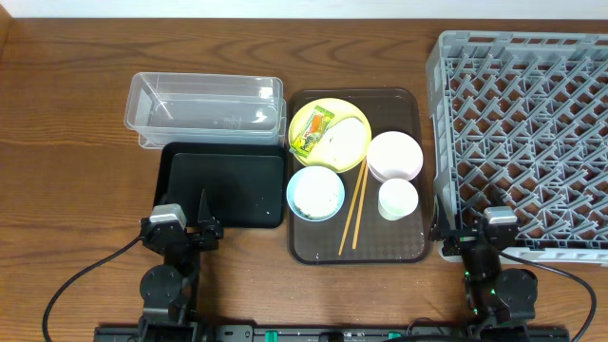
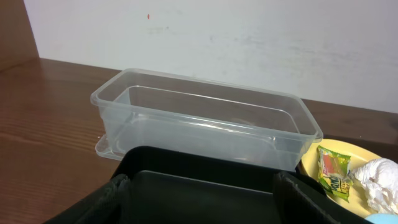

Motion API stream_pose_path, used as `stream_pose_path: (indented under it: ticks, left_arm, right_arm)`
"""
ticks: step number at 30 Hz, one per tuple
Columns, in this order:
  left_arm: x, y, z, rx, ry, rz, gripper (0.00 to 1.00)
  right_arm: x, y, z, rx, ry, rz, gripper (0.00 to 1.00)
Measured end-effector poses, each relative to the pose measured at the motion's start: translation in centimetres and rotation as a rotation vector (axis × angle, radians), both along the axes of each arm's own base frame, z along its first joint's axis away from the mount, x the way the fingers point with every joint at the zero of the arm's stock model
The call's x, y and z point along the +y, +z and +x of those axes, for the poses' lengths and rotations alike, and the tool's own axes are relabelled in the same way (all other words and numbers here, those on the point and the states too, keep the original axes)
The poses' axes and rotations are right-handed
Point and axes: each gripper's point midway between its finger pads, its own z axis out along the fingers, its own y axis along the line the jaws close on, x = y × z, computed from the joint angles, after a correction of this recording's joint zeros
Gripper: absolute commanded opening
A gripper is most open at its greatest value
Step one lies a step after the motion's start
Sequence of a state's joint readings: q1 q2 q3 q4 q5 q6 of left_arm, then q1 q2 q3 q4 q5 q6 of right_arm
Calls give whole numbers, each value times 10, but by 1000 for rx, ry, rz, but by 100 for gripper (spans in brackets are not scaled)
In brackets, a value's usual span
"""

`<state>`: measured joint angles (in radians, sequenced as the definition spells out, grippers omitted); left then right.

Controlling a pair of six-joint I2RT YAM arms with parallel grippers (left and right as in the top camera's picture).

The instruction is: Sort waste into correct bins and load items into the dishwasher rack

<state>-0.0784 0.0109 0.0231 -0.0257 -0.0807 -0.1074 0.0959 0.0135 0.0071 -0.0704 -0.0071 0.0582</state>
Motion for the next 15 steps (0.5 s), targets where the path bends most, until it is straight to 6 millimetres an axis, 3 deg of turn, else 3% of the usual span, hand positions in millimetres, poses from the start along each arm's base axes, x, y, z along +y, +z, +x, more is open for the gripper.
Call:
stream_pose_path:
  ticks: [15]
  left_arm:
    - [0, -2, 0, 11, 0, 1, 75]
  right_arm:
    - [0, 0, 0, 0, 0, 0, 99]
